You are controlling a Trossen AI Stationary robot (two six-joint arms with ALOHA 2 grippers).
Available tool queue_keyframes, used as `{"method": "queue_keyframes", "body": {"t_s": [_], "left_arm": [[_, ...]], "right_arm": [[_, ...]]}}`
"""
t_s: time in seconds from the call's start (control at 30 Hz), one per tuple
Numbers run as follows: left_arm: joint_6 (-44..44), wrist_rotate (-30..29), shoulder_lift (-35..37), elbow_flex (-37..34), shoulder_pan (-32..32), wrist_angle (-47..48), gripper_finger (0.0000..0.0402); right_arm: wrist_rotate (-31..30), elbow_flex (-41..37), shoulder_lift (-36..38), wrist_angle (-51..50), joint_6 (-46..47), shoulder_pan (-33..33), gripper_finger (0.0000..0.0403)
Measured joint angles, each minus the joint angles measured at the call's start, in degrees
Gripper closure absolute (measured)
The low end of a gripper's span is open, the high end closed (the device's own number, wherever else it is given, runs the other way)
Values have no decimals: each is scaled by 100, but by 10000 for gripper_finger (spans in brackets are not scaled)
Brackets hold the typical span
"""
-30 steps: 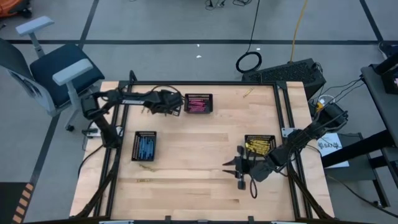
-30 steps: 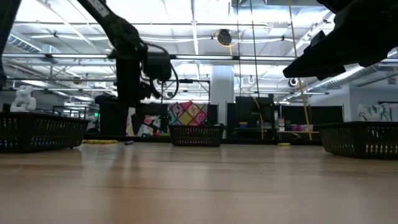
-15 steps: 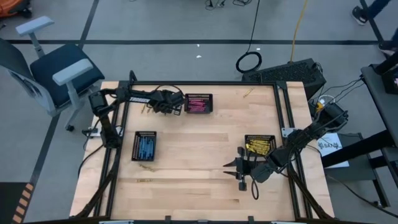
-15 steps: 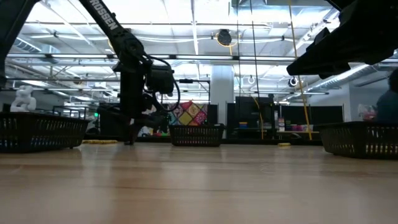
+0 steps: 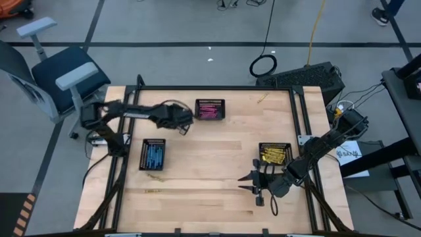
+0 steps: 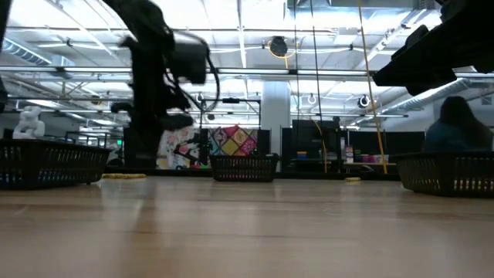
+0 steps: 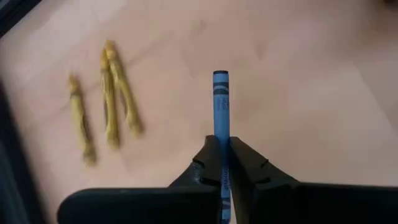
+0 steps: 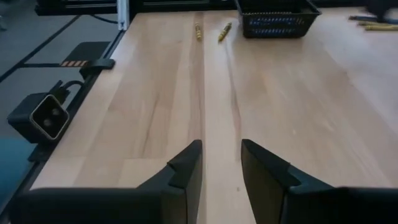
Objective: Sort crayons
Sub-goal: Put the blue crayon into the bottom left black bin
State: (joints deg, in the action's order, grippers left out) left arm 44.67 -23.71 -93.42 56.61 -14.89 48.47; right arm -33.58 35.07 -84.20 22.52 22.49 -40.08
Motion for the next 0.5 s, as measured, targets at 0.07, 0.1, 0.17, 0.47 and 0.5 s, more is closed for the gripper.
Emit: {"method": "queue_keyframes", "body": {"t_s": [0.07, 0.1, 0.17, 0.47, 0.5], "left_arm": [[222, 0, 330, -9, 436, 269, 398], [404, 3, 496, 0, 659, 394, 398], [809, 16, 821, 3, 1078, 832, 399], [3403, 642, 1453, 3, 2936, 2612, 399], [3657, 756, 1452, 0, 3118, 2702, 399]], "right_arm": [[-148, 0, -1, -2, 36, -32, 307], [-235, 0, -1, 1, 40, -52, 307], [-261, 0, -1, 0, 41, -59, 307], [-258, 0, -1, 15, 83, -59, 307], [-259, 0, -1, 22, 82, -59, 307]]}}
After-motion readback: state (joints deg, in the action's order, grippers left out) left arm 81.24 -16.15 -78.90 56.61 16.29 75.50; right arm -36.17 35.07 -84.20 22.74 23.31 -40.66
